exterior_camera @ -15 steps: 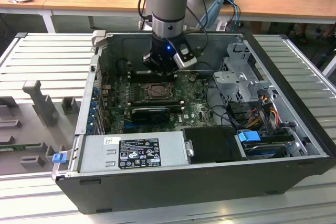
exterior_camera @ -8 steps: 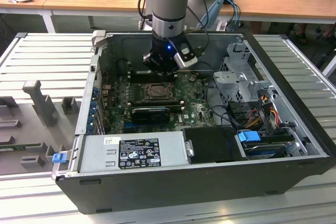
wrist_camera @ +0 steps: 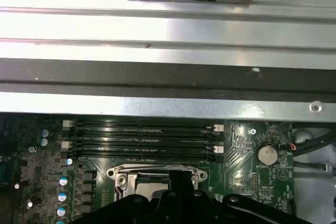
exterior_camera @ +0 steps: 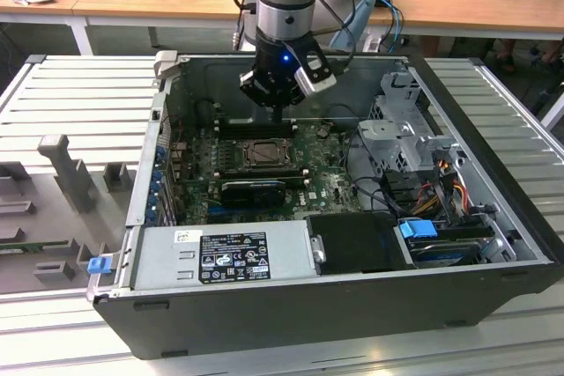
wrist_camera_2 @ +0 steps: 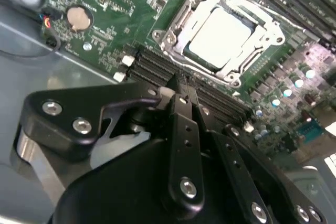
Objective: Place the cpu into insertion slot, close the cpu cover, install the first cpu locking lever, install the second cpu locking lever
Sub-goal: 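Install the second cpu locking lever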
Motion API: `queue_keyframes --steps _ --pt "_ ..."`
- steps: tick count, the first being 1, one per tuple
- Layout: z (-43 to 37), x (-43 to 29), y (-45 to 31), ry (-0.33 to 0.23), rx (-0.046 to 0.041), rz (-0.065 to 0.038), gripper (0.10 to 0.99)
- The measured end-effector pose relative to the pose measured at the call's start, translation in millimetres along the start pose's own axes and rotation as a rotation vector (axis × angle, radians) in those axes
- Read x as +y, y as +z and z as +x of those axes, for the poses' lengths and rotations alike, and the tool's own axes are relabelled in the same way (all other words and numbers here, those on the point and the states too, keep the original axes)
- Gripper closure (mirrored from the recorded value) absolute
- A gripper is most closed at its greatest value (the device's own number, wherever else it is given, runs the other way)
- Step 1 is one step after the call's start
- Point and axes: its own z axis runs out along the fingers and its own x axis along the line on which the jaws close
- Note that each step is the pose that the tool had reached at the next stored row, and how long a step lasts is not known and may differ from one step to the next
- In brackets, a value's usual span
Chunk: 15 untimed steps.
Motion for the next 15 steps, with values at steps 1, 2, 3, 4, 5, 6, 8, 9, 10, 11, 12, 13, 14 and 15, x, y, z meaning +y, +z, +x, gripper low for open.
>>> queue_keyframes --steps 1,2,3,4,5,6,8,9,10,11,12,13,14,15 --pt "0.1 -1.2 -0.2 0.0 0.0001 0.0 0.98" --pt "0.1 -2.7 -0.3 0.0 0.0001 0.0 0.98" --pt "0.1 -4.1 -0.4 0.0 0.0001 0.001 0.98" --pt "0.2 -6.1 -0.6 0.0 0.0003 0.001 0.98" --pt "0.2 -7.9 -0.7 0.0 0.0005 0.002 0.98" --pt "0.3 -11.5 -0.6 0.0 0.0006 0.004 0.98" --pt "0.7 -26.8 -0.3 0.0 0.0014 0.004 0.98" --pt "0.8 -32.9 0.5 0.0 0.0018 0.004 0.98" --pt "1.0 -38.6 1.6 0.0 0.0034 0.004 0.98" --pt "1.1 -41.4 2.1 0.001 0.0056 0.004 0.98" --pt "1.2 -44.2 2.5 0.001 0.0088 0.004 0.98" --pt "1.3 -48.1 3.0 0.002 0.0162 0.003 0.98" --pt "1.3 -51.1 3.8 0.002 0.0218 0.003 0.98" --pt "1.4 -53.1 4.8 0.002 0.0246 0.003 0.98"
